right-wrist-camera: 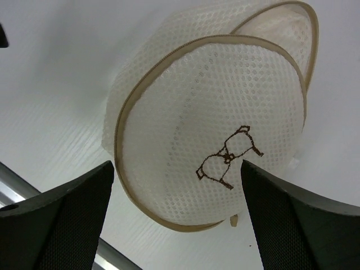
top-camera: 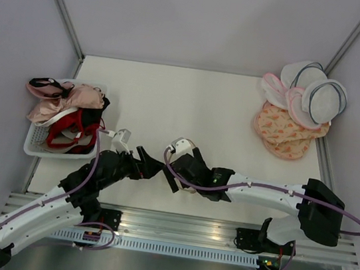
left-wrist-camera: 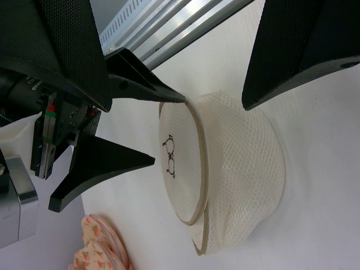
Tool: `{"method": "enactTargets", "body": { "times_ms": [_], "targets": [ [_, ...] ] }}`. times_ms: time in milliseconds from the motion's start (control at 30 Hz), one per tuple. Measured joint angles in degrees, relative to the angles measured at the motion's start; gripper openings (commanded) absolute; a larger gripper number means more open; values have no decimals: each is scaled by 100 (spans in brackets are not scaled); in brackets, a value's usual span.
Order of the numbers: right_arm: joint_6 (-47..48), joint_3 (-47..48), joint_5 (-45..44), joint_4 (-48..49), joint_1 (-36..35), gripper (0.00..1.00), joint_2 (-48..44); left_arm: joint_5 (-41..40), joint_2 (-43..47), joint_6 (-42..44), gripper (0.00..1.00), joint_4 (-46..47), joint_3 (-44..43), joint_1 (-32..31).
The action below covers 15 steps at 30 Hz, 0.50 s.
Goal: Unzip the laundry bag and remove the bra
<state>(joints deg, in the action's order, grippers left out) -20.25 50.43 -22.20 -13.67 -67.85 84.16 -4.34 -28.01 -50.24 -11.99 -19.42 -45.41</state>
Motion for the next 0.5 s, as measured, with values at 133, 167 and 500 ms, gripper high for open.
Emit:
{"method": "enactTargets", "body": {
  "times_ms": [133,167,500],
  "targets": [
    [-57,9,-142,-61,-289,98,-269,7,155,-2,100,11,0,-9],
    [-68,24,-181,-83,-374,98,-328,11,164,-2,100,13,0,-9],
    [-422,101,-684,-267,-645,98,-385,-4,472,-2,100,-46,0,-9]
  ]
}}
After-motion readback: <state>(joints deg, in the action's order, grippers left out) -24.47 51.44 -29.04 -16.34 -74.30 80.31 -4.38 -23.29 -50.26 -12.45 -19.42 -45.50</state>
